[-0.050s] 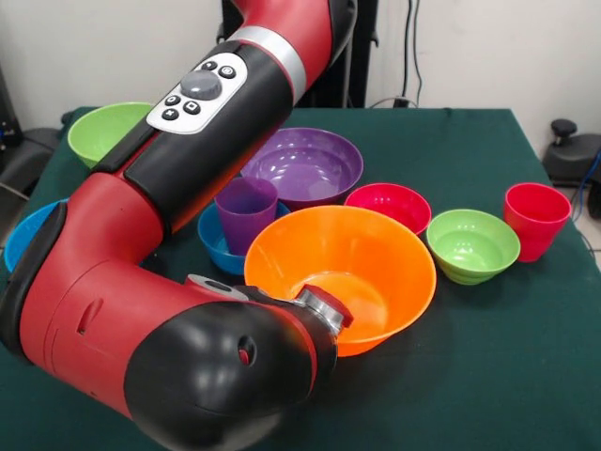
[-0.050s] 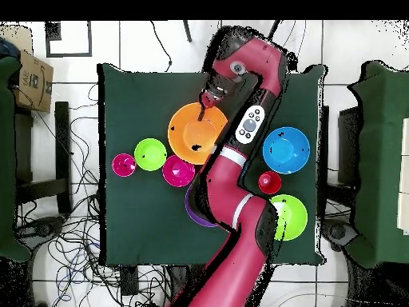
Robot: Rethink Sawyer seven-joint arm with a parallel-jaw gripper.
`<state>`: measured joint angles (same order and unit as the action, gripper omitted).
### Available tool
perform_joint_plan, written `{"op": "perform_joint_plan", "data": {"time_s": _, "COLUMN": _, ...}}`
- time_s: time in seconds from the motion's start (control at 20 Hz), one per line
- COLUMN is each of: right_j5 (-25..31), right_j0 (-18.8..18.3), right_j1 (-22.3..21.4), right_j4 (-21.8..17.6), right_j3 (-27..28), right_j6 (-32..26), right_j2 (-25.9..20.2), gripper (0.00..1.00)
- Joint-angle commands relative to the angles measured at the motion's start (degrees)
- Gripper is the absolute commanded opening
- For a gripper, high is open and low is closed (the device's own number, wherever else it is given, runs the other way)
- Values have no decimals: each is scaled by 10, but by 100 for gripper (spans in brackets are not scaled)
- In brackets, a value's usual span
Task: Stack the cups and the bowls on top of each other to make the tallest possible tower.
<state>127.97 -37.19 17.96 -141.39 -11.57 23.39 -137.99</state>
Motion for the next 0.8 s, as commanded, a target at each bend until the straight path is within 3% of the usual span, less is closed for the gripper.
{"op": "perform_joint_plan", "data": {"time_s": 0.05, "right_j5": -108, "right_j0": -2, "right_j1": 5, "right_j4": -32, "right_j3": 54, "right_j6": -71, "right_j2": 11, "gripper": 100}}
{"op": "perform_joint_plan", "data": {"time_s": 0.2, "right_j5": -126, "right_j0": -4, "right_j1": 6, "right_j4": -20, "right_j3": 55, "right_j6": -61, "right_j2": 8, "gripper": 100}}
{"op": "perform_joint_plan", "data": {"time_s": 0.45, "right_j5": -178, "right_j0": -10, "right_j1": 12, "right_j4": 35, "right_j3": 47, "right_j6": -50, "right_j2": 29, "gripper": 100}}
{"op": "perform_joint_plan", "data": {"time_s": 0.65, "right_j5": -158, "right_j0": -9, "right_j1": 4, "right_j4": 25, "right_j3": 40, "right_j6": -74, "right_j2": 56, "gripper": 100}}
{"op": "perform_joint_plan", "data": {"time_s": 0.75, "right_j5": -177, "right_j0": -12, "right_j1": 10, "right_j4": 54, "right_j3": 42, "right_j6": -53, "right_j2": 53, "gripper": 100}}
{"op": "perform_joint_plan", "data": {"time_s": 0.8, "right_j5": -174, "right_j0": -11, "right_j1": 7, "right_j4": 43, "right_j3": 41, "right_j6": -58, "right_j2": 57, "gripper": 100}}
